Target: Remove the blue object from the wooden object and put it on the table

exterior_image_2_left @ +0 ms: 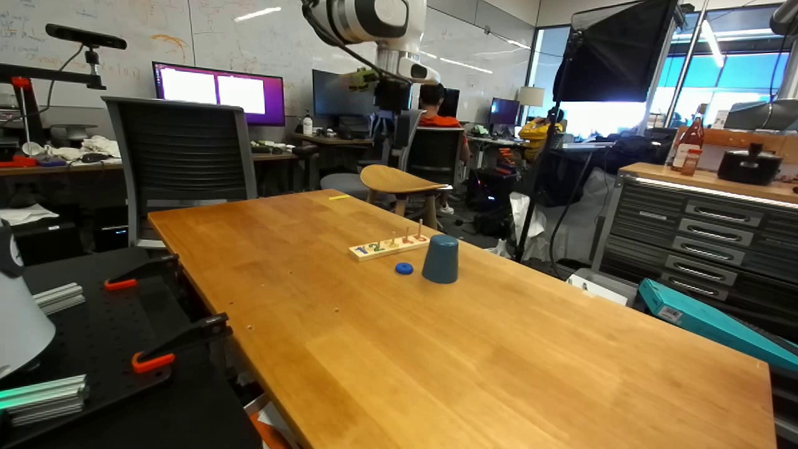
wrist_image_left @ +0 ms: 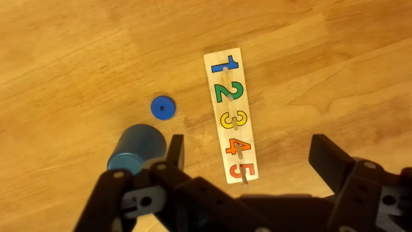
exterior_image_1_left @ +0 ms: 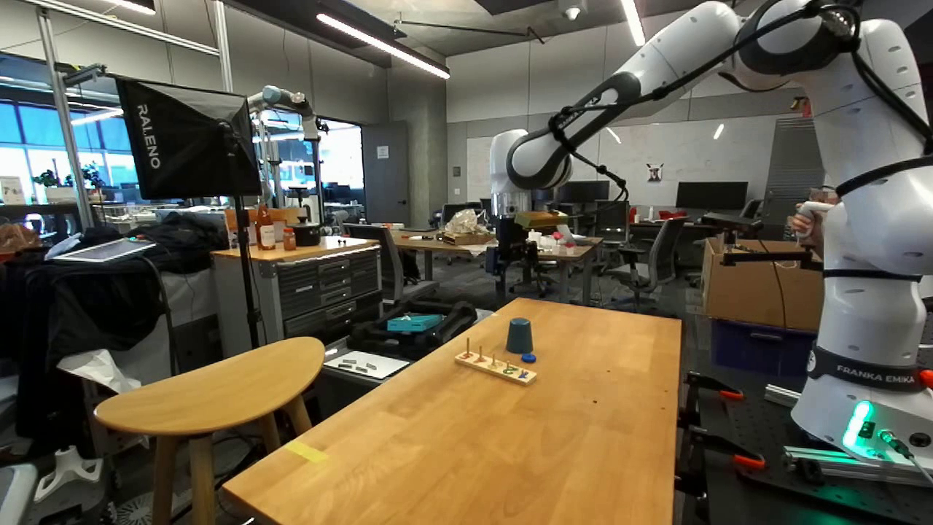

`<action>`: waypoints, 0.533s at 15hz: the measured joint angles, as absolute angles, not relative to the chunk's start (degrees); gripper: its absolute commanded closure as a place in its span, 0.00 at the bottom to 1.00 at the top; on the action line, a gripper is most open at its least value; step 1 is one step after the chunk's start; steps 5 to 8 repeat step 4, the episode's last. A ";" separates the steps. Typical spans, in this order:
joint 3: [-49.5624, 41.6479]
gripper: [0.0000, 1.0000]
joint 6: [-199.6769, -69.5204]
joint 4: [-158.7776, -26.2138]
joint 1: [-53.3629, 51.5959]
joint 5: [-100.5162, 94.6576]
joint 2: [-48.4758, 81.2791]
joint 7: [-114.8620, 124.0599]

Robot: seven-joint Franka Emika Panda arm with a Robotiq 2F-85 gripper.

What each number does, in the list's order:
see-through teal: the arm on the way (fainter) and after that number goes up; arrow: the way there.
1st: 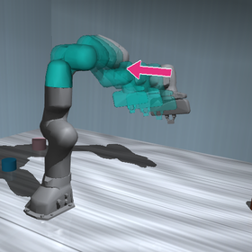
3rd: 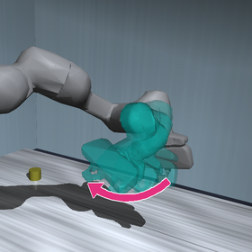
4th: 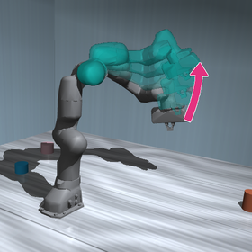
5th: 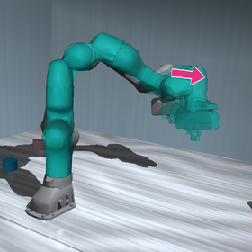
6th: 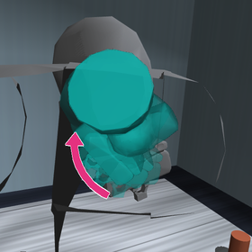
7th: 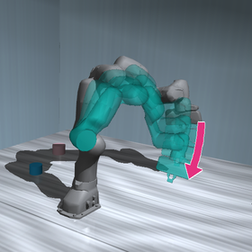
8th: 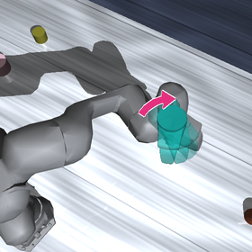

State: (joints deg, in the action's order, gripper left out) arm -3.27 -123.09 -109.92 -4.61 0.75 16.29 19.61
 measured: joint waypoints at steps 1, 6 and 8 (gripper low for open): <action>-2.85 0.00 -121.17 -110.01 -4.71 0.32 14.49 19.60; -2.28 0.00 -118.89 -110.68 -4.84 0.17 11.45 19.60; -2.28 0.00 -118.89 -110.68 -4.84 0.17 11.45 19.60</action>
